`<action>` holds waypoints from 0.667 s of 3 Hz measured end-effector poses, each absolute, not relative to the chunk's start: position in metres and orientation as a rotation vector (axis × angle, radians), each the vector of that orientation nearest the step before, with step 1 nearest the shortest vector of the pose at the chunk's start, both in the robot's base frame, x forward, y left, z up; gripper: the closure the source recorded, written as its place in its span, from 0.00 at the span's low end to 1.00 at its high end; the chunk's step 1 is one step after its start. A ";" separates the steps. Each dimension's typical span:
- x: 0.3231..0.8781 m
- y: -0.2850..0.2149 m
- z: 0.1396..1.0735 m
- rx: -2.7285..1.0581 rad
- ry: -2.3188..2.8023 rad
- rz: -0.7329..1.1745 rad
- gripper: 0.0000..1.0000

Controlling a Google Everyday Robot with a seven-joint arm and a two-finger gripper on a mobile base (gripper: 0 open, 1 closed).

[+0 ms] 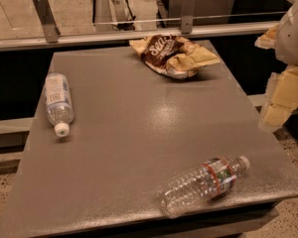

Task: Pick brown chip bag

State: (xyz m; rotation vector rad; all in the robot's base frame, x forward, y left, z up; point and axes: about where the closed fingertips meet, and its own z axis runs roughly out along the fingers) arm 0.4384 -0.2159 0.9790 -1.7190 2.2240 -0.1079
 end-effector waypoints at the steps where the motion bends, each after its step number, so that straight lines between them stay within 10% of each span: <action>1: 0.438 -0.216 0.979 -1.719 2.224 -0.108 0.00; 2: 0.447 -0.206 0.982 -1.730 2.168 -0.089 0.00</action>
Offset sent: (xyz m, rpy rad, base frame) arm 0.0207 0.0229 0.0032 0.0718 -0.0397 0.0844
